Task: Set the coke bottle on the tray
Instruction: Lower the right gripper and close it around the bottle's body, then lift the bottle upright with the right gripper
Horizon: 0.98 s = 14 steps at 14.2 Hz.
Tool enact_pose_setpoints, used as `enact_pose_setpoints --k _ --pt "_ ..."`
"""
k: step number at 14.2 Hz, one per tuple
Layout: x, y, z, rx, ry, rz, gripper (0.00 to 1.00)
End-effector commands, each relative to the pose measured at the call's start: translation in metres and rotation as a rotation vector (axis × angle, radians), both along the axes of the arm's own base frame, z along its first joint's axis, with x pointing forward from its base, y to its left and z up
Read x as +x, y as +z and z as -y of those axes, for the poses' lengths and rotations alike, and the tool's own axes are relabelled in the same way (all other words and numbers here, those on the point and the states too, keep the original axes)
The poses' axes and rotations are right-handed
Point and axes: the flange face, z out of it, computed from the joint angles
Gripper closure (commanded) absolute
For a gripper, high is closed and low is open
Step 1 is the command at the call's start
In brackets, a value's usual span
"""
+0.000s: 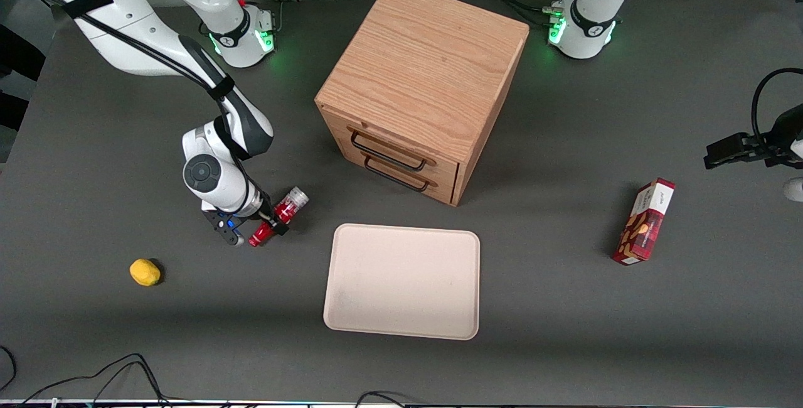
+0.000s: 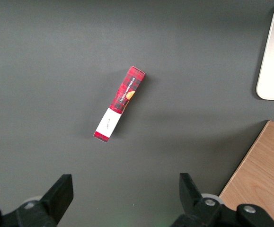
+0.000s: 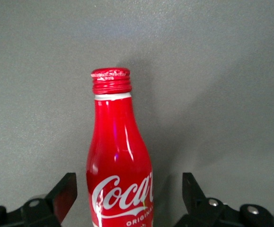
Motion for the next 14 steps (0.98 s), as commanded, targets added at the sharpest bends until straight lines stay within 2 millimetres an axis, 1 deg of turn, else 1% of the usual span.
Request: enact_pose_setpoints --k 1,2,5,7,11,12,13,14 --pt "0.0045 -0.0016 -0.0063 -0.002 -0.009 0.031 0.02" --pt "0.0047 -0.0021 -0.0065 0.0 -0.01 0.034 0.03" --pt "0.0054 -0.0021 -0.0069 0.004 -0.006 0.041 0.11" --pt "0.0049 -0.0052 -0.0074 0.008 -0.001 0.043 0.26" --pt "0.0051 -0.0049 -0.0074 0.01 0.005 0.045 0.59" --pt "0.0061 -0.0037 -0.0066 0.009 0.005 0.048 0.66" --pt "0.0062 -0.0029 -0.0065 0.008 0.006 0.048 0.76" --pt "0.0073 0.0024 -0.0071 0.007 0.015 0.053 0.84"
